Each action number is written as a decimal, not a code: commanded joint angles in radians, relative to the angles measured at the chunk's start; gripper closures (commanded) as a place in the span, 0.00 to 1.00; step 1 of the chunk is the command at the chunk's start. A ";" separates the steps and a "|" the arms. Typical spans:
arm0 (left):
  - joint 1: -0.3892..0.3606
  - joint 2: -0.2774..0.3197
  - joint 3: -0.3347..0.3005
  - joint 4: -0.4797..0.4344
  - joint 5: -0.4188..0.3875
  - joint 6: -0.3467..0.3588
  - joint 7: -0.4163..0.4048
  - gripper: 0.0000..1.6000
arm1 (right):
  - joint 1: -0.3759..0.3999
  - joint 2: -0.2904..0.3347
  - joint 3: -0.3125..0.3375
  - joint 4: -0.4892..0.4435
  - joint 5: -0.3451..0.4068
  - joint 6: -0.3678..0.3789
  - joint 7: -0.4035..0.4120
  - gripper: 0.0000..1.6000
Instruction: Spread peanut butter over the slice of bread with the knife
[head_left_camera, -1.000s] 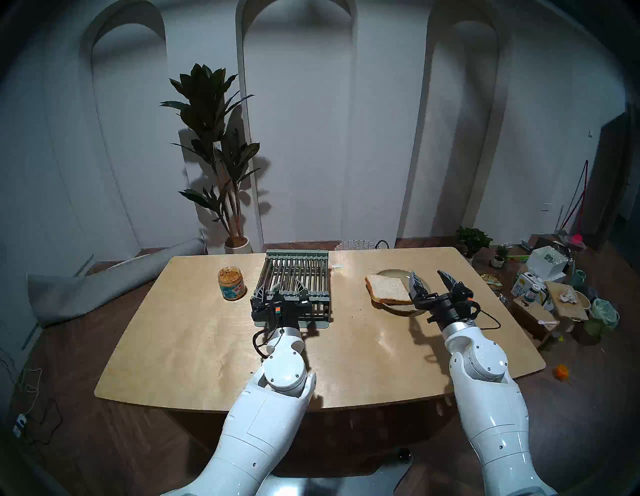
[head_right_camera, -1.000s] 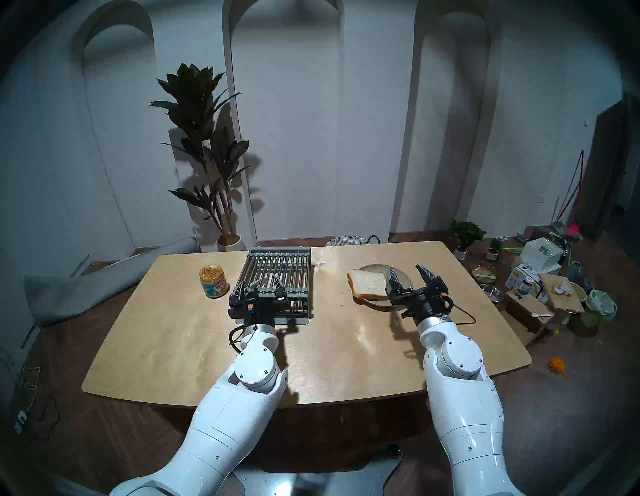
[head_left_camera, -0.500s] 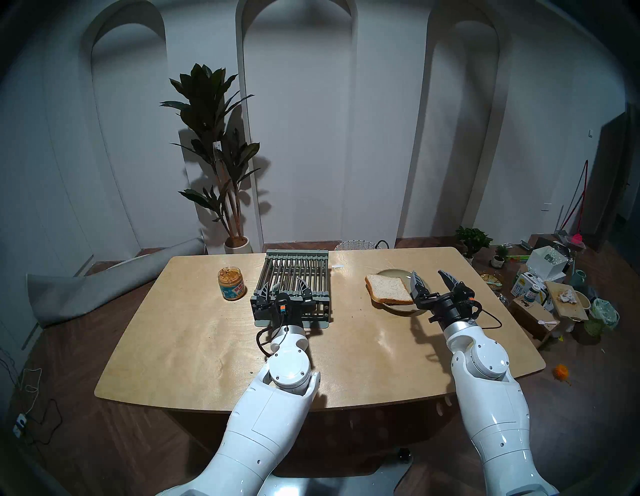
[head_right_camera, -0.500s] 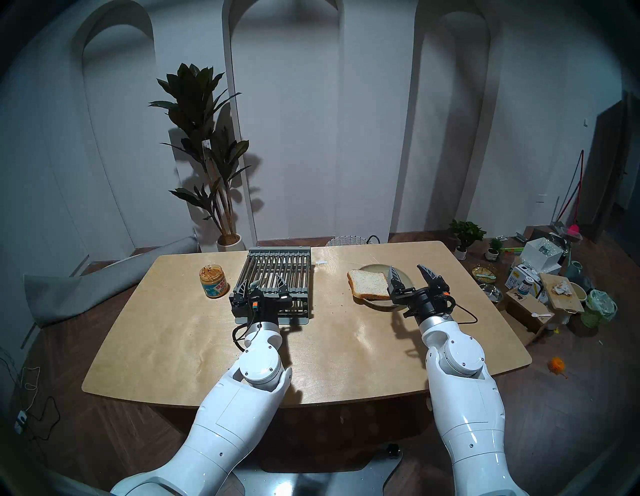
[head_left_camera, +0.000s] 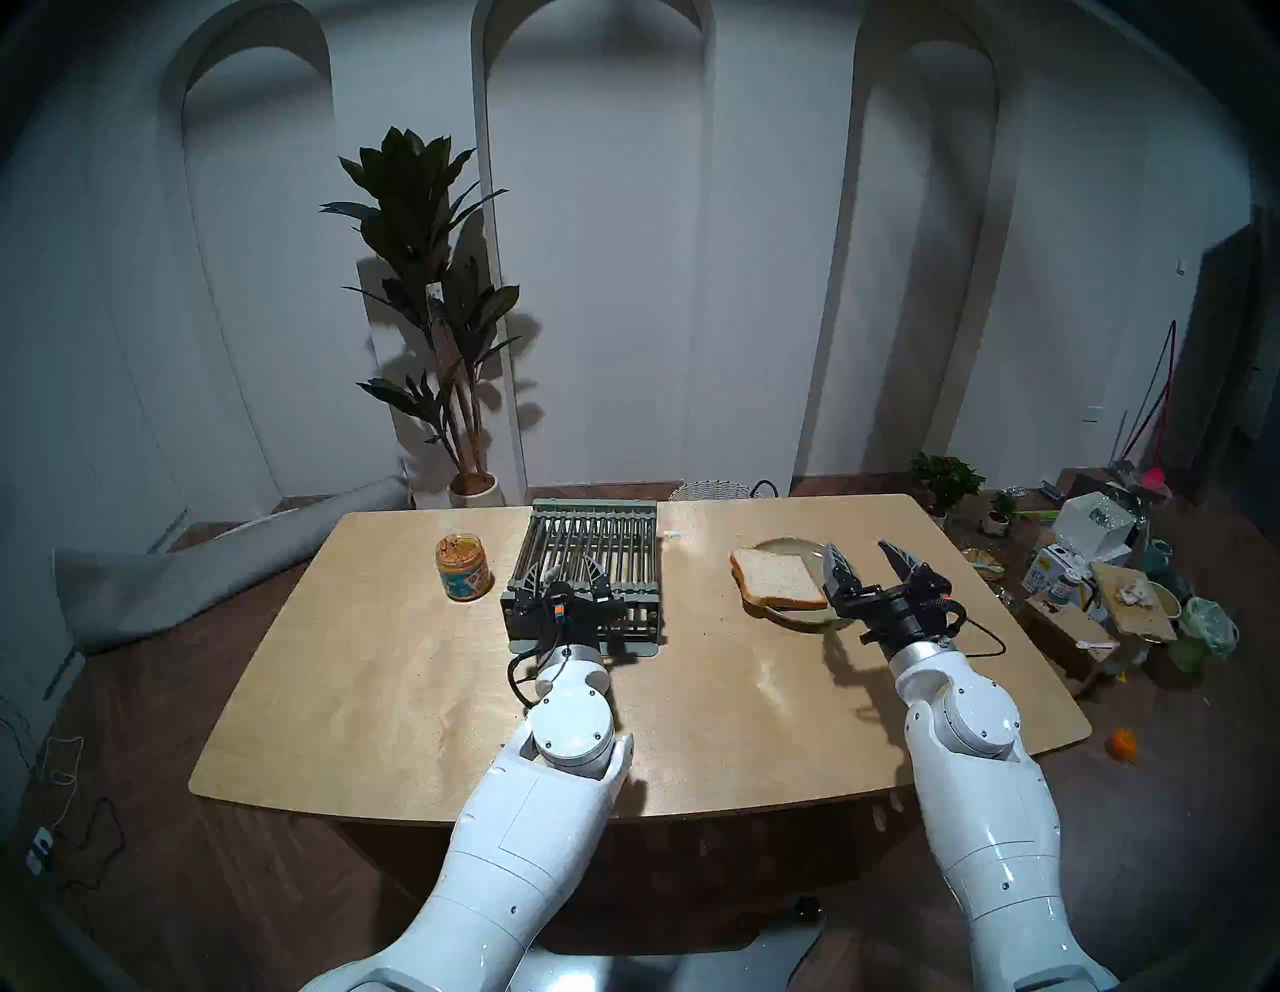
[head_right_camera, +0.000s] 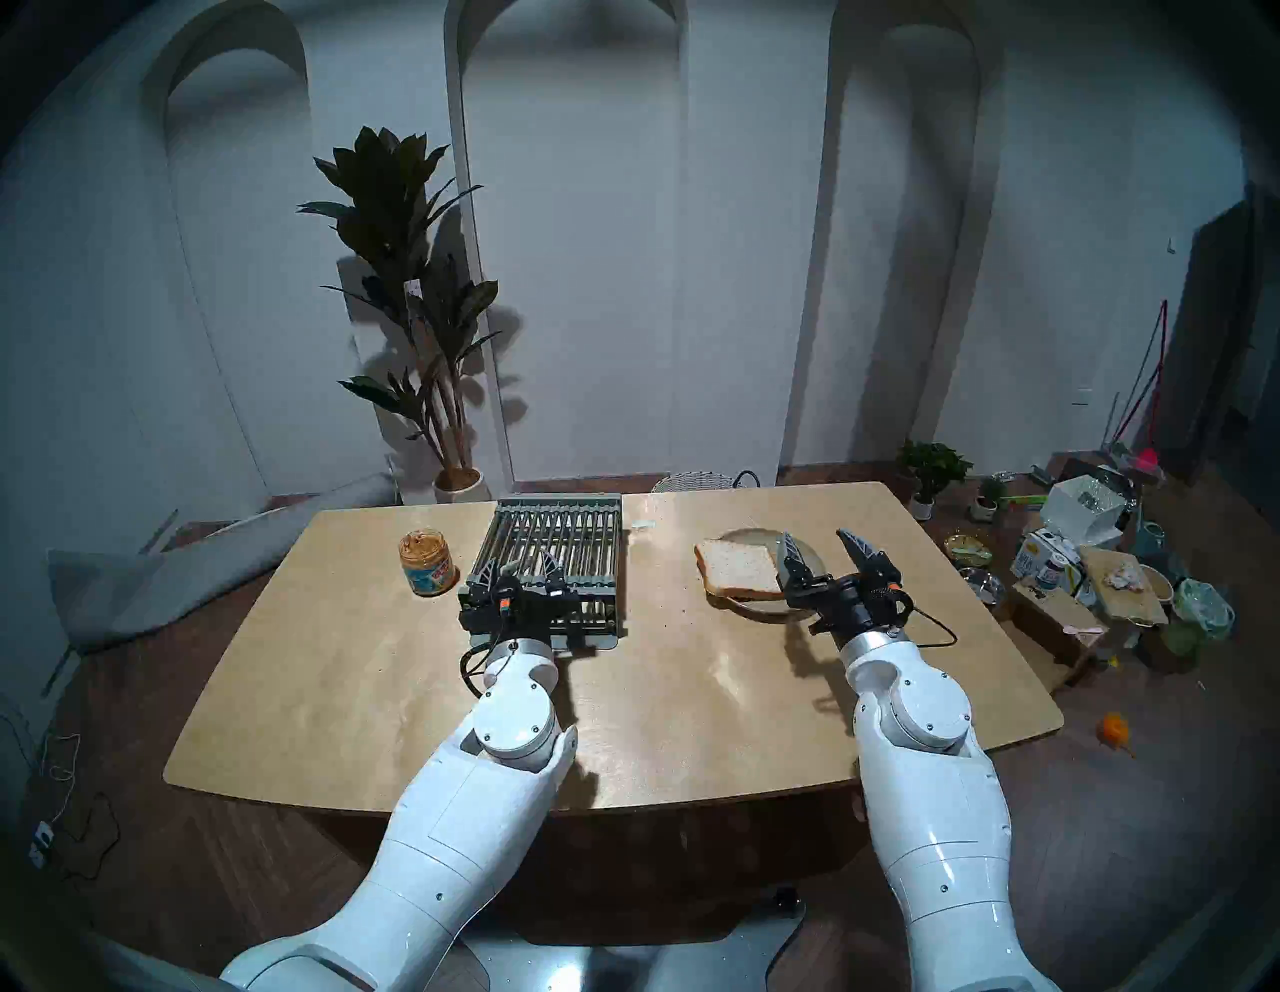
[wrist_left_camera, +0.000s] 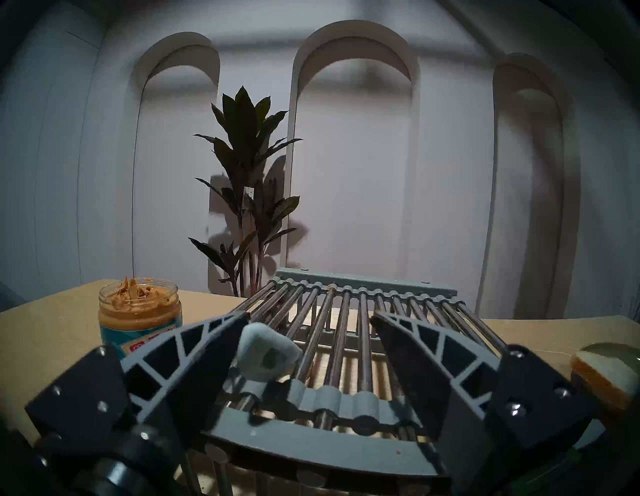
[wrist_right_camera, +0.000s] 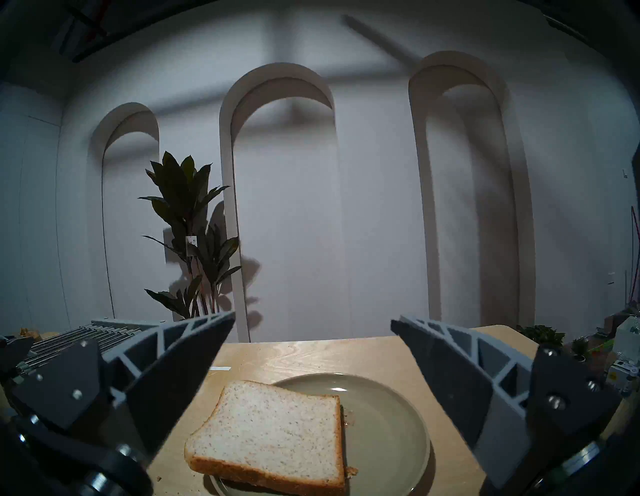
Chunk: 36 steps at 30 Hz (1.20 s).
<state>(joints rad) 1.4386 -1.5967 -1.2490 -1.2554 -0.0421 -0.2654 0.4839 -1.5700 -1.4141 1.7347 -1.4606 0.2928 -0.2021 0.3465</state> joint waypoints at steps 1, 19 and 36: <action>-0.020 0.011 -0.006 -0.019 -0.008 0.000 -0.020 0.38 | 0.004 -0.009 -0.006 -0.032 -0.007 -0.011 -0.007 0.00; -0.002 0.019 -0.021 -0.026 -0.061 0.017 -0.057 0.39 | -0.023 -0.017 -0.004 -0.064 -0.014 -0.017 -0.025 0.00; 0.017 0.014 -0.016 -0.040 -0.087 0.048 -0.062 0.85 | -0.035 -0.021 -0.004 -0.093 -0.010 -0.005 -0.036 0.00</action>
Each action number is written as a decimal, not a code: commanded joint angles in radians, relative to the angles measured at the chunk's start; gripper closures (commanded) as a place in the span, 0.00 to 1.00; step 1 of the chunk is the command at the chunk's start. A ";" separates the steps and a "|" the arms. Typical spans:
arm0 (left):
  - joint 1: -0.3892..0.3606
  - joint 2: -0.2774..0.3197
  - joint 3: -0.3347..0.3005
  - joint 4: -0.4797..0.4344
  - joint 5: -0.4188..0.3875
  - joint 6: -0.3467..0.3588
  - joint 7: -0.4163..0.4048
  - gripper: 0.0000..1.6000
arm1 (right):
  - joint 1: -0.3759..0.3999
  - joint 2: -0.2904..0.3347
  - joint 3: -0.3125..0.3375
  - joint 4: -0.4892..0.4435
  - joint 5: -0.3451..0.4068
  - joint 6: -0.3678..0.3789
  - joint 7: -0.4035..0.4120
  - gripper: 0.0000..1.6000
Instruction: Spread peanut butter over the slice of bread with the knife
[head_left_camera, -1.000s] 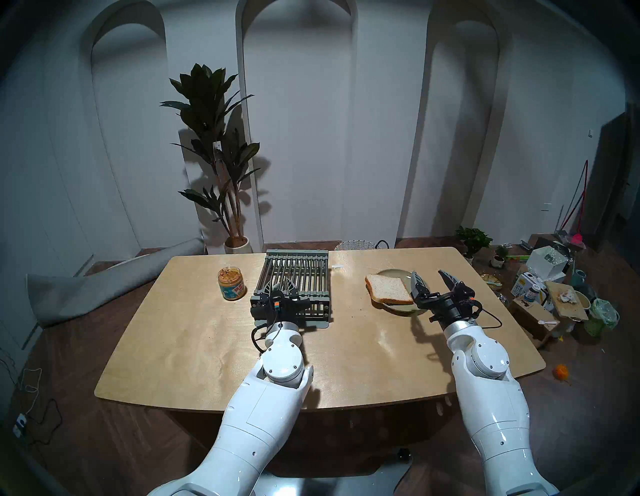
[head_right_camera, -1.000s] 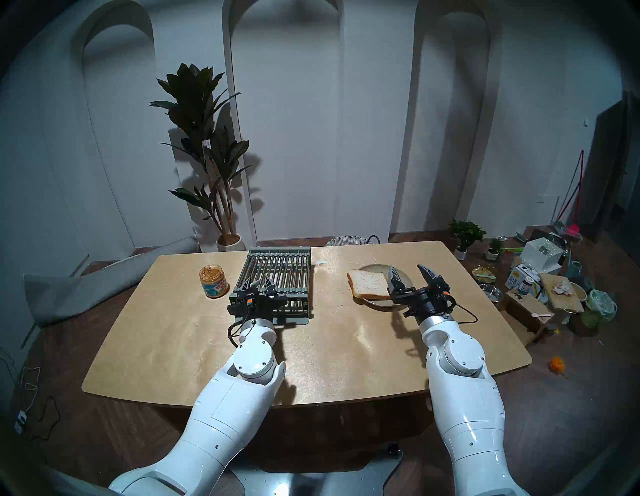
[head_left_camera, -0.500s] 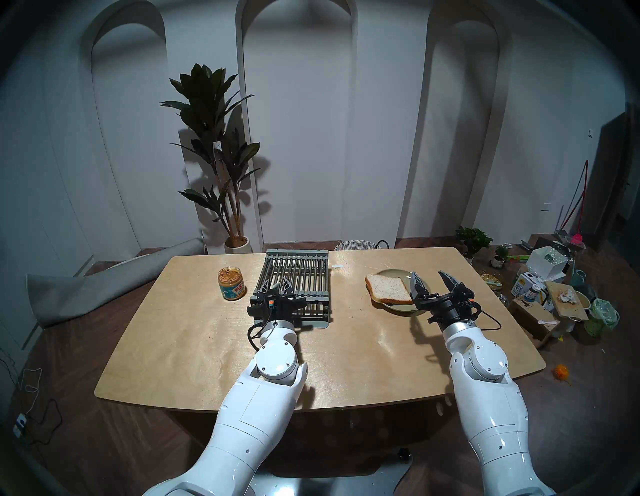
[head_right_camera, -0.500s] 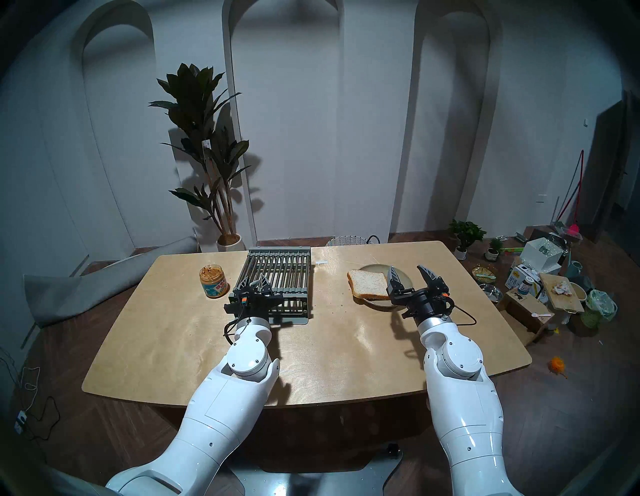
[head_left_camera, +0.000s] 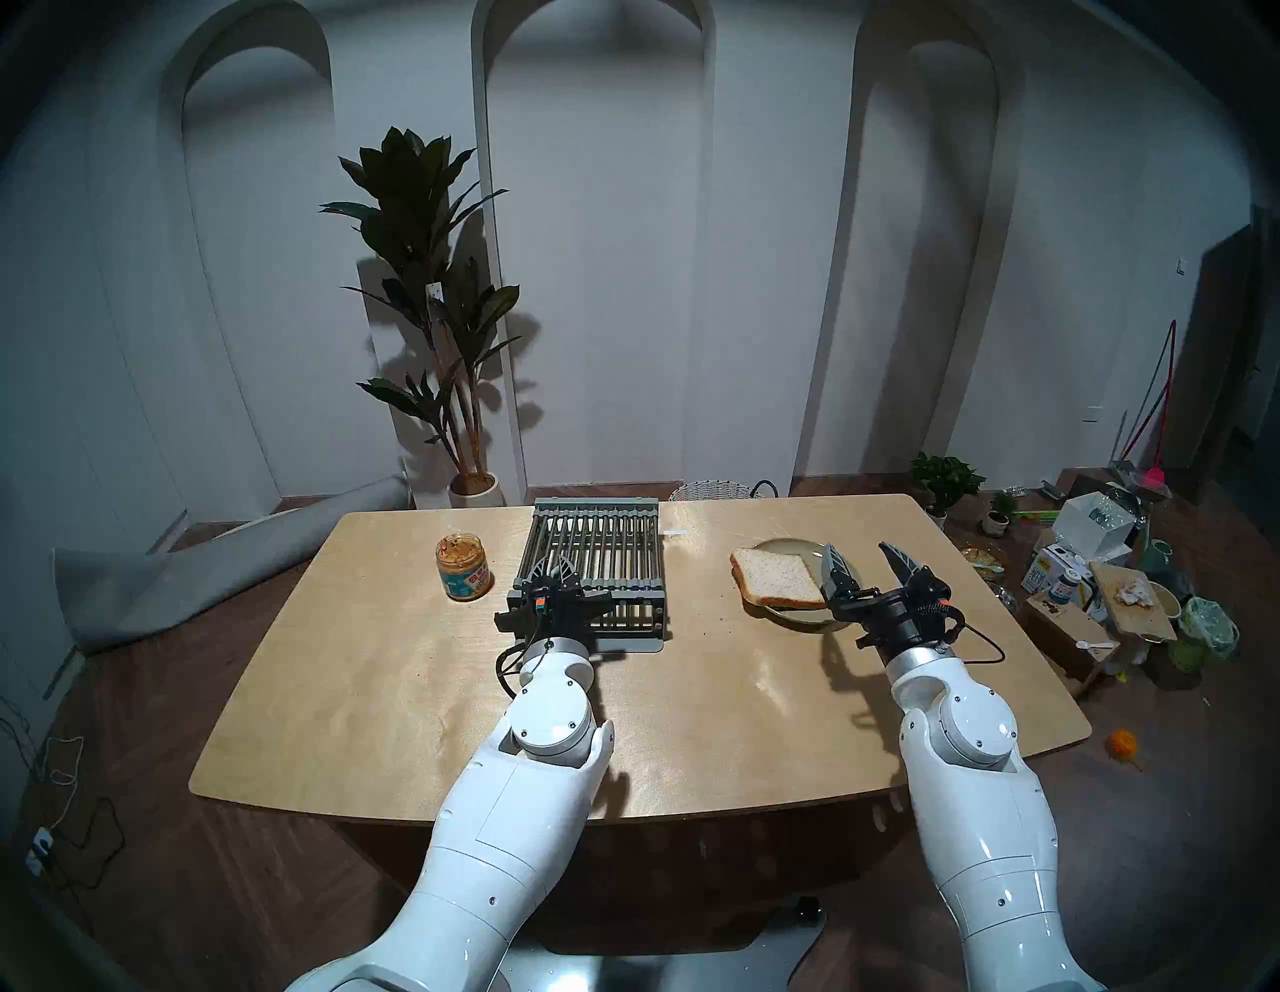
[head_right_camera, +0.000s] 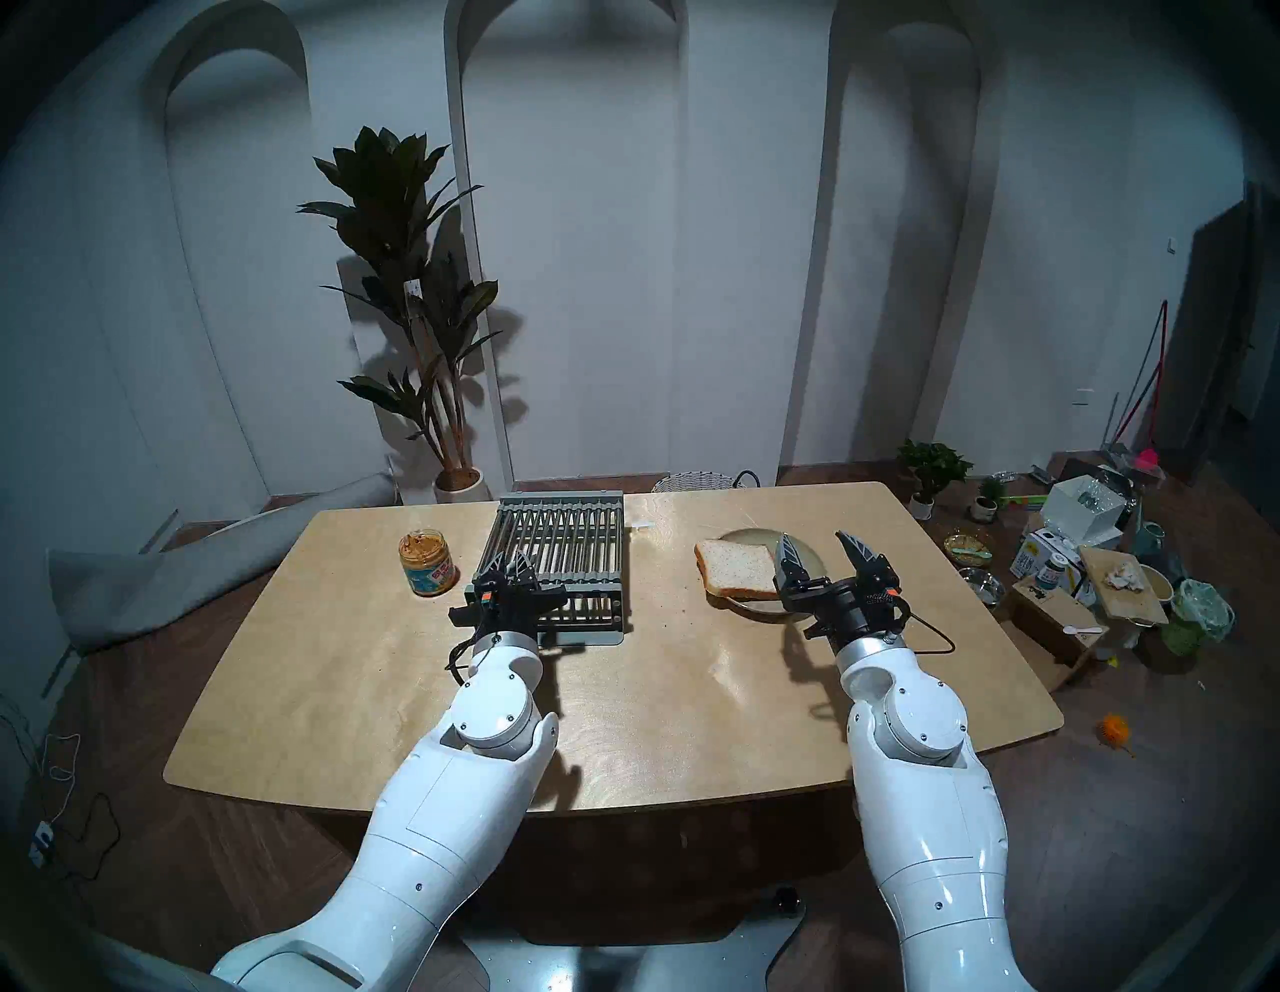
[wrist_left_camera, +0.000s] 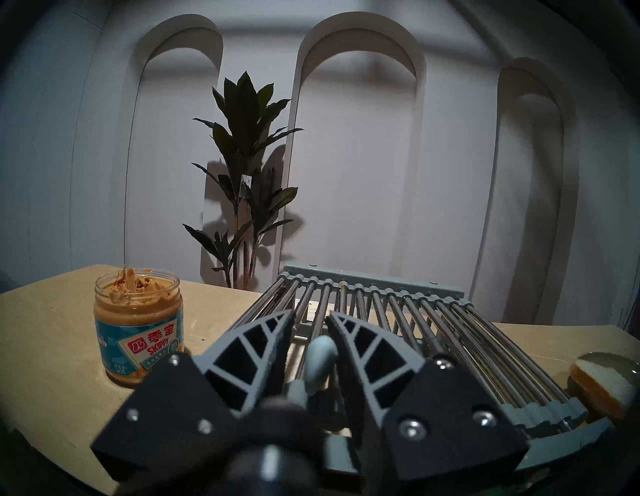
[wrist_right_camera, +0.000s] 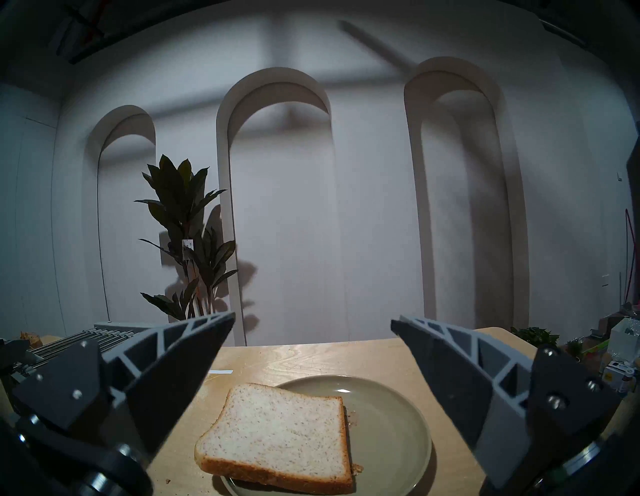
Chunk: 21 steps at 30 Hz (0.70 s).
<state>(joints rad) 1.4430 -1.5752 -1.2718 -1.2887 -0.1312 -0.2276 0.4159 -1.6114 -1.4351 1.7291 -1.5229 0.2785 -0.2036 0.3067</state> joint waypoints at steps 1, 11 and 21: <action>0.013 -0.006 0.009 -0.007 0.008 0.014 0.012 0.92 | 0.006 0.001 0.001 -0.031 0.006 -0.004 0.005 0.00; 0.039 0.014 0.008 -0.084 0.027 0.036 0.038 1.00 | 0.007 -0.001 -0.004 -0.031 0.008 -0.002 0.005 0.00; 0.052 0.032 0.018 -0.215 0.036 0.093 0.042 1.00 | 0.011 -0.002 -0.008 -0.027 0.013 -0.004 0.008 0.00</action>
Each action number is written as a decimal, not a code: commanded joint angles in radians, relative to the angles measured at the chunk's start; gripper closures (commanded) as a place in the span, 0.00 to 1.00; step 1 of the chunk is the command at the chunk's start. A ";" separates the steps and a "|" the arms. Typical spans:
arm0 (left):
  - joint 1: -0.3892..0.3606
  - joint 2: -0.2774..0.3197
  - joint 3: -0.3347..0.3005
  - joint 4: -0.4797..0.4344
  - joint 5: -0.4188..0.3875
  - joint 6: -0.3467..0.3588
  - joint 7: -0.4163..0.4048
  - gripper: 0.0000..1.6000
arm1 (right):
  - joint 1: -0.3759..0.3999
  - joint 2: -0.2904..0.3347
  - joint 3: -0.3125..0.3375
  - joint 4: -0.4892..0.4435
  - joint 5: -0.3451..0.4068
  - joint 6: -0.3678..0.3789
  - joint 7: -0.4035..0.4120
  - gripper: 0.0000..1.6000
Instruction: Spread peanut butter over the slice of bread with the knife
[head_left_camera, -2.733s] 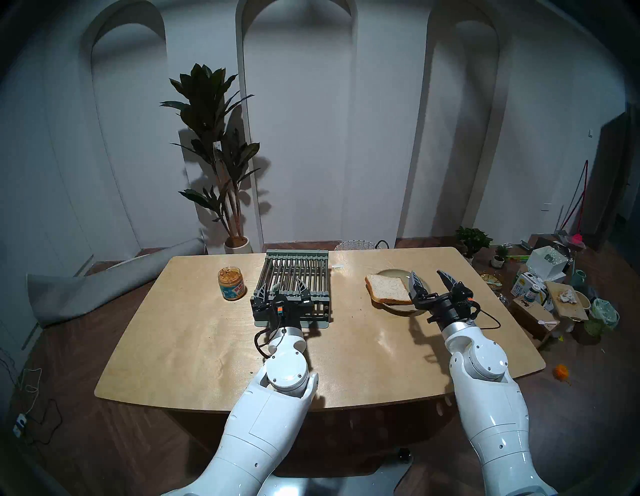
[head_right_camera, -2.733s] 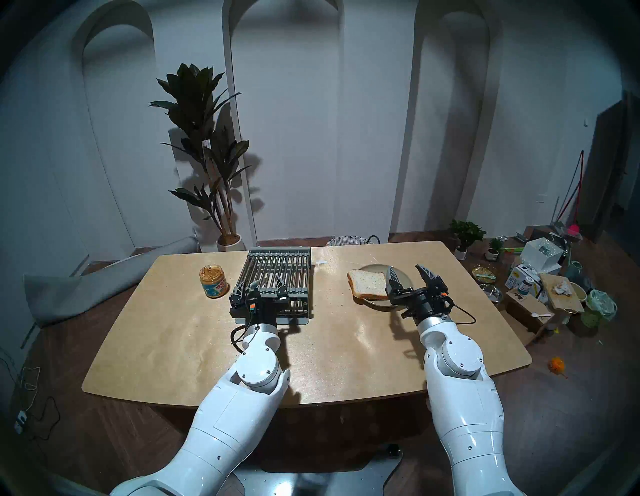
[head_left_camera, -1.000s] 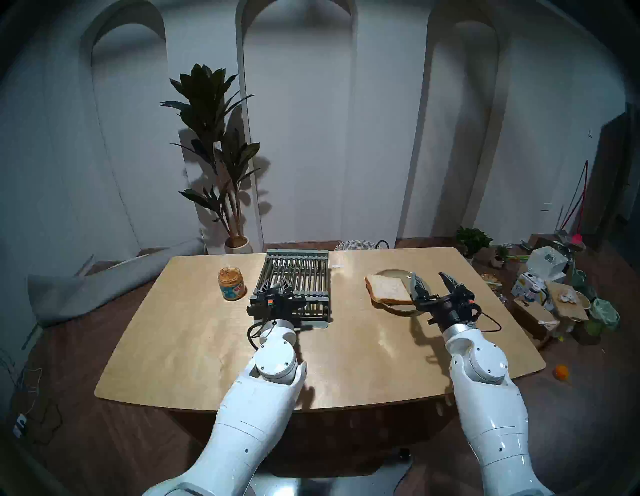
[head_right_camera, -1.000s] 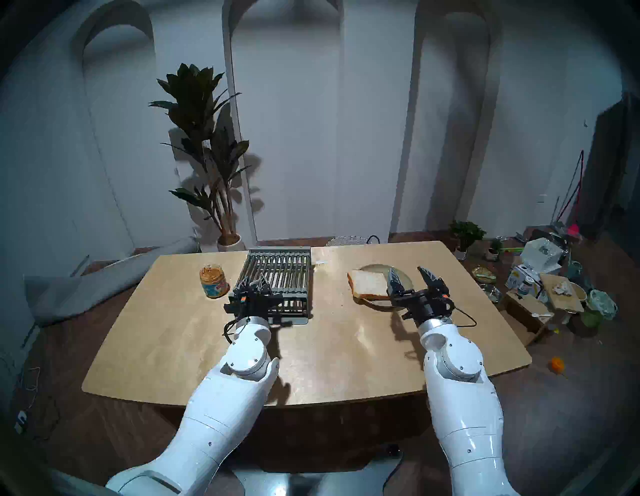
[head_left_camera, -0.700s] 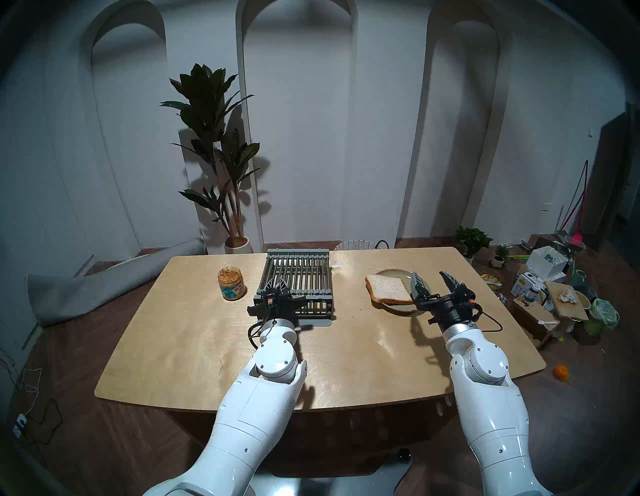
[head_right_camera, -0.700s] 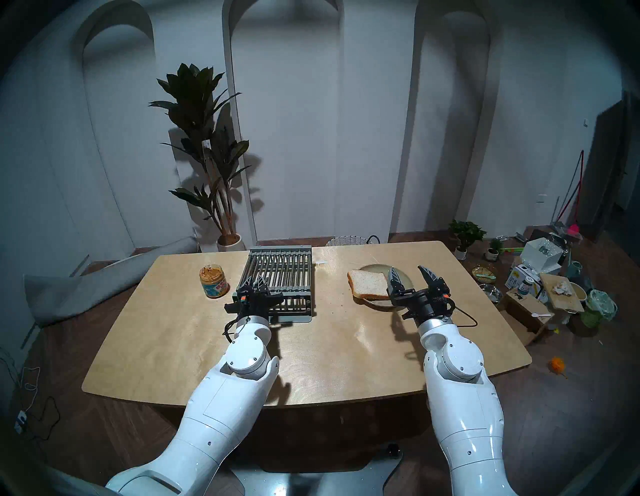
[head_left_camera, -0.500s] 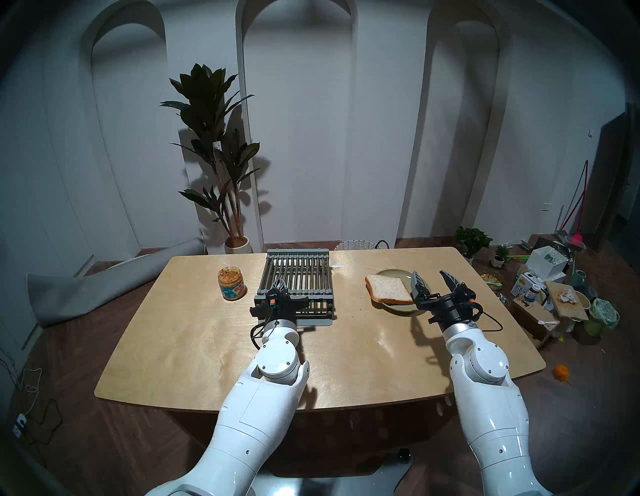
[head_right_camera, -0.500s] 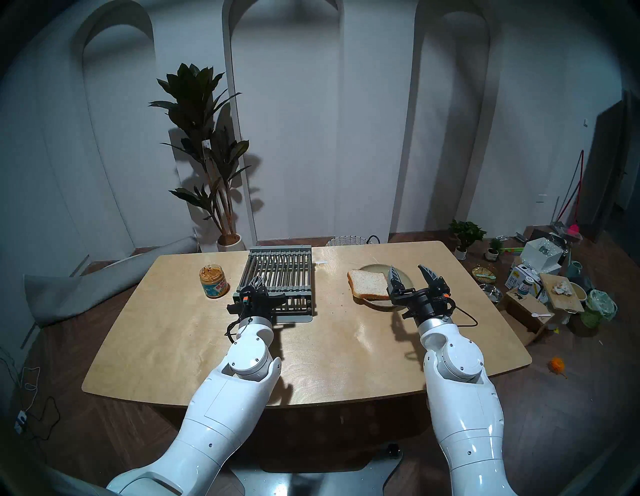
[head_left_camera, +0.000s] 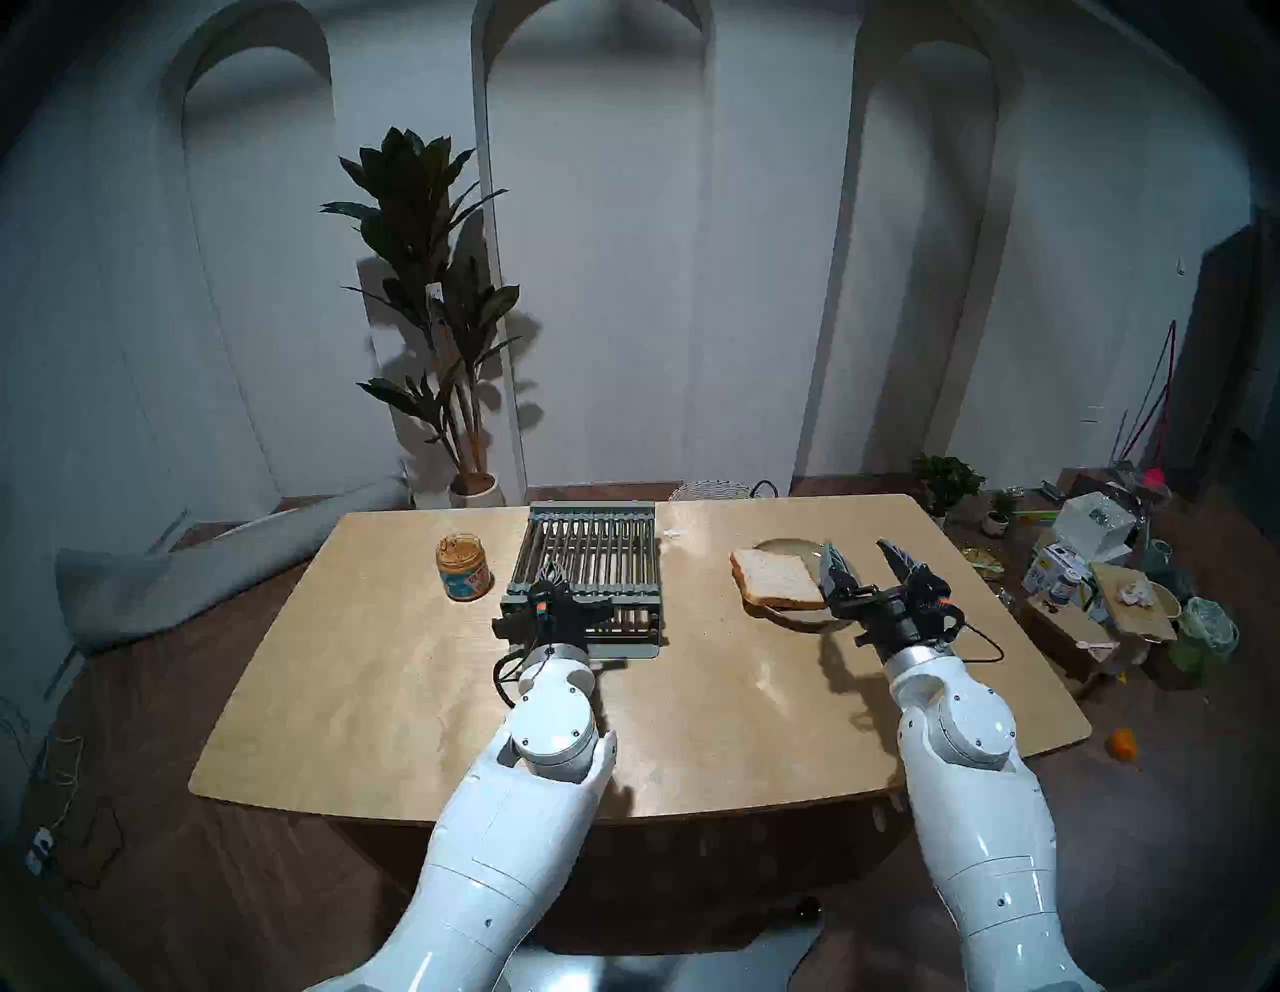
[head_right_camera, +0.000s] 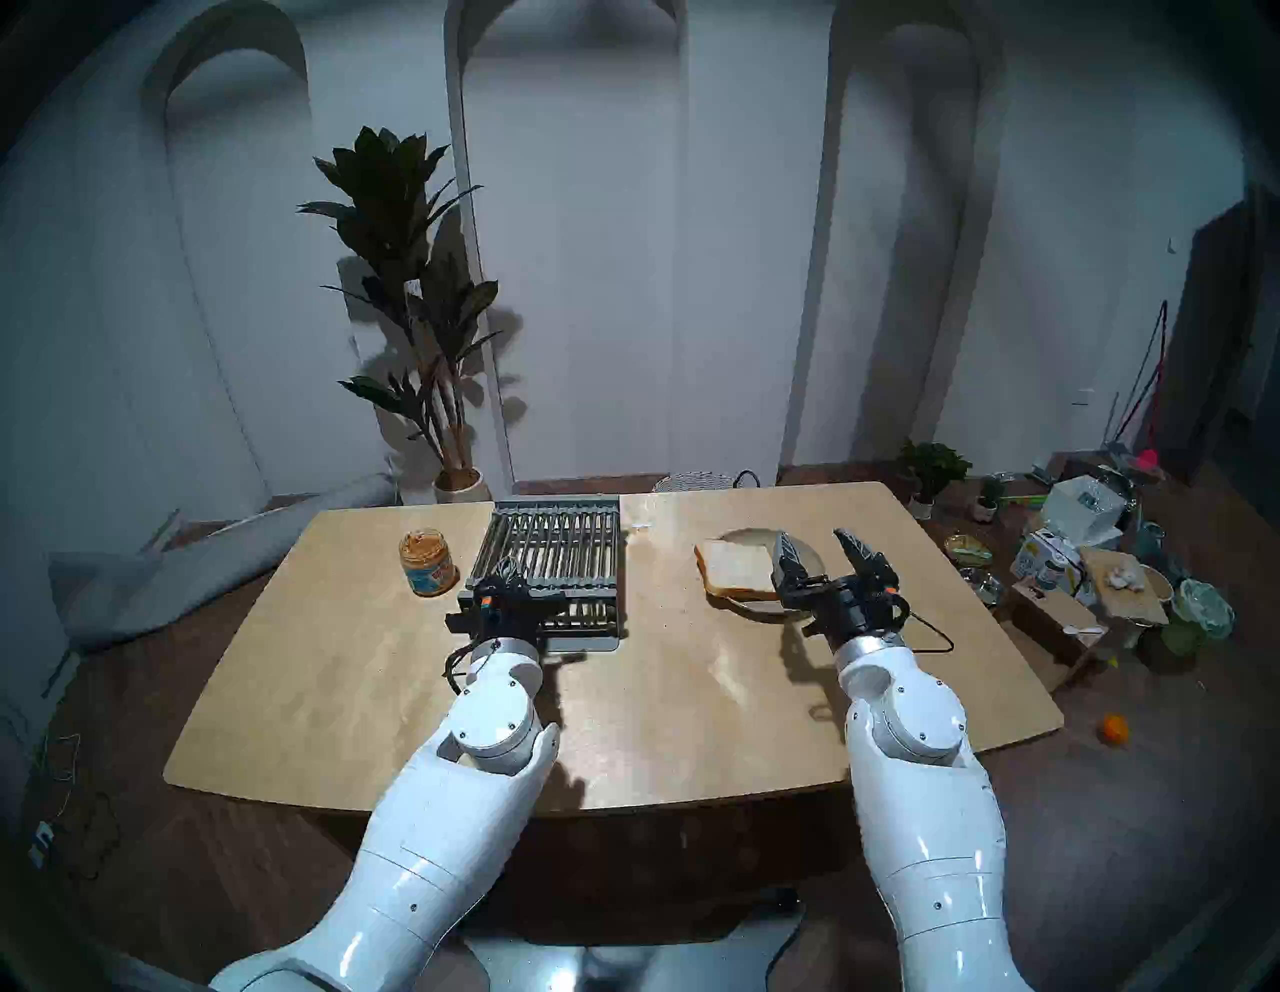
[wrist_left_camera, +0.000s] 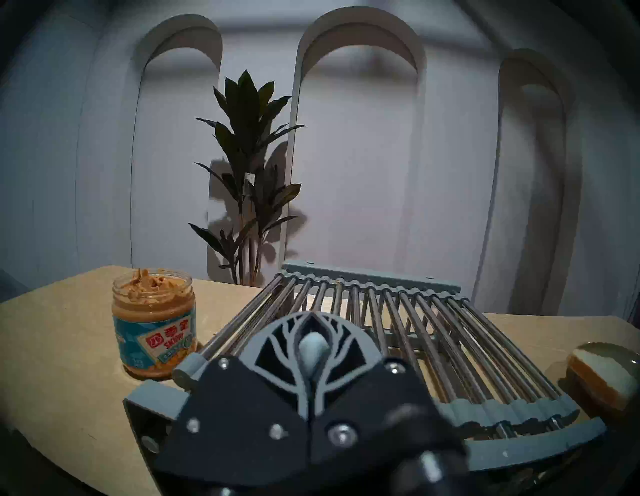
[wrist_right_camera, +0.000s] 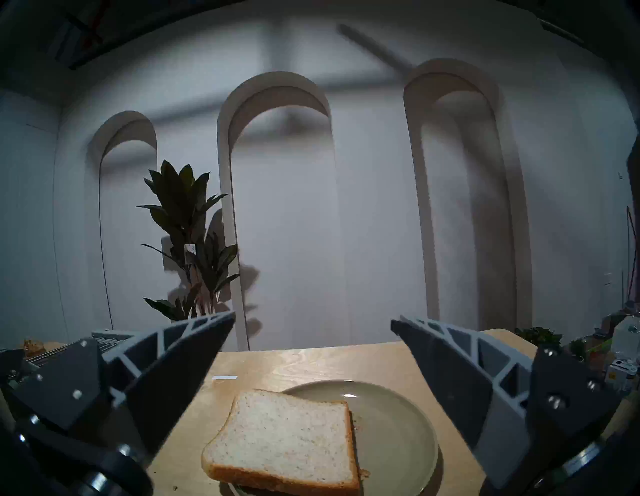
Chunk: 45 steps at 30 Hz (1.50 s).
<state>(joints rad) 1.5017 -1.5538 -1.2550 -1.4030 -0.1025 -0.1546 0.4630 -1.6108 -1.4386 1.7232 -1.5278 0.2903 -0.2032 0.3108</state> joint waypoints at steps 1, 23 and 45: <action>-0.007 0.011 0.003 -0.111 0.006 0.023 -0.006 1.00 | 0.011 0.001 -0.002 -0.021 0.001 -0.005 0.005 0.00; -0.010 0.021 -0.008 -0.379 -0.098 0.290 -0.049 1.00 | 0.026 0.005 0.001 0.004 0.012 -0.007 0.016 0.00; 0.049 0.216 -0.116 -0.656 -0.067 0.675 -0.103 1.00 | 0.031 -0.010 -0.037 0.019 0.015 -0.007 0.028 0.00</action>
